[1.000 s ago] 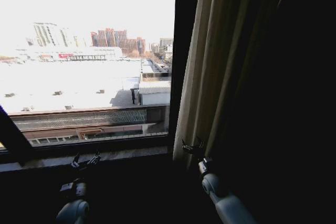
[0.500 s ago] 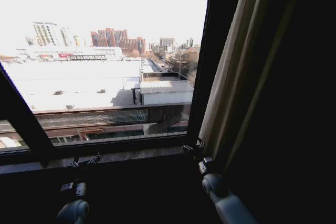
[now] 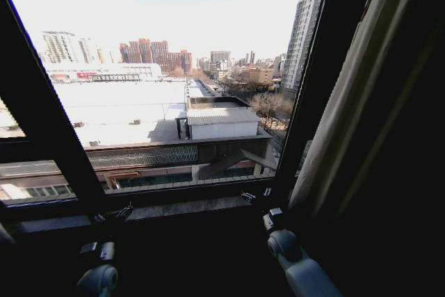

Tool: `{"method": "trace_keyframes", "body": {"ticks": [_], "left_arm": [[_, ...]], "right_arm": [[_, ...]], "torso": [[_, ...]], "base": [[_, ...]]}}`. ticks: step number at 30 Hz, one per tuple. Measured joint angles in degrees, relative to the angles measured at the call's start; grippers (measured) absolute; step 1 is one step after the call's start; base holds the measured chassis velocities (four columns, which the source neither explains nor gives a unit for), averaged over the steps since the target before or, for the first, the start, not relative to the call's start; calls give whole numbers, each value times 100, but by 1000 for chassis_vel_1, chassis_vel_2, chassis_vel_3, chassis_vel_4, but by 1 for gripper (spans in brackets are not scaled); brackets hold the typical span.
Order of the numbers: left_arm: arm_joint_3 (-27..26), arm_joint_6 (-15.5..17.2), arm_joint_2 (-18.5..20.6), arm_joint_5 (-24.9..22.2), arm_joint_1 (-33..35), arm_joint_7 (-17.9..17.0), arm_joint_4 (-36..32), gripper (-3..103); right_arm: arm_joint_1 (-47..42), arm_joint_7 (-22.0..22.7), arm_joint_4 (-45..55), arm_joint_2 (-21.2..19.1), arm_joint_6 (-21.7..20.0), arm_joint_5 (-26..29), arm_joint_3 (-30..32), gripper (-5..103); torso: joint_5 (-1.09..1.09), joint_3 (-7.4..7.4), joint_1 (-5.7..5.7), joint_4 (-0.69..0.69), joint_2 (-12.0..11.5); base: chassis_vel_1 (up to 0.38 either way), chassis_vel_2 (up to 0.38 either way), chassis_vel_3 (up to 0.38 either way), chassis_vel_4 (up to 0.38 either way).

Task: Open the curtains by pulling them apart, changing their state from closed to fully open.

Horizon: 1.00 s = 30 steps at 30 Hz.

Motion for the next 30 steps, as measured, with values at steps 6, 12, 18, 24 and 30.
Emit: {"method": "trace_keyframes", "body": {"ticks": [6, 12, 18, 24, 30], "left_arm": [[0, 0, 0, 0, 0, 0, 0, 100], [0, 0, 0, 0, 0, 0, -1, 100], [0, 0, 0, 0, 0, 0, 0, 100], [0, 0, 0, 0, 0, 0, 0, 100], [0, 0, 0, 0, 0, 0, 0, 100]], "right_arm": [[0, 0, 0, 0, 1, 0, 0, 100], [0, 0, 0, 0, 1, 0, 0, 100], [0, 0, 0, 0, 1, 0, 0, 100], [0, 0, 0, 0, 1, 0, 0, 100], [0, 0, 0, 0, 1, 0, 1, 100]], "torso": [[0, 0, 0, -1, 0], [0, 0, 0, -1, -1], [-1, 0, 0, -1, -1], [2, 0, 0, -1, -1], [0, 0, 1, -2, -1]], "base": [[345, 363, -343, -371], [338, 350, -351, -357], [365, 357, -350, -355], [382, 349, -369, -339], [322, 343, -338, -376]]}}
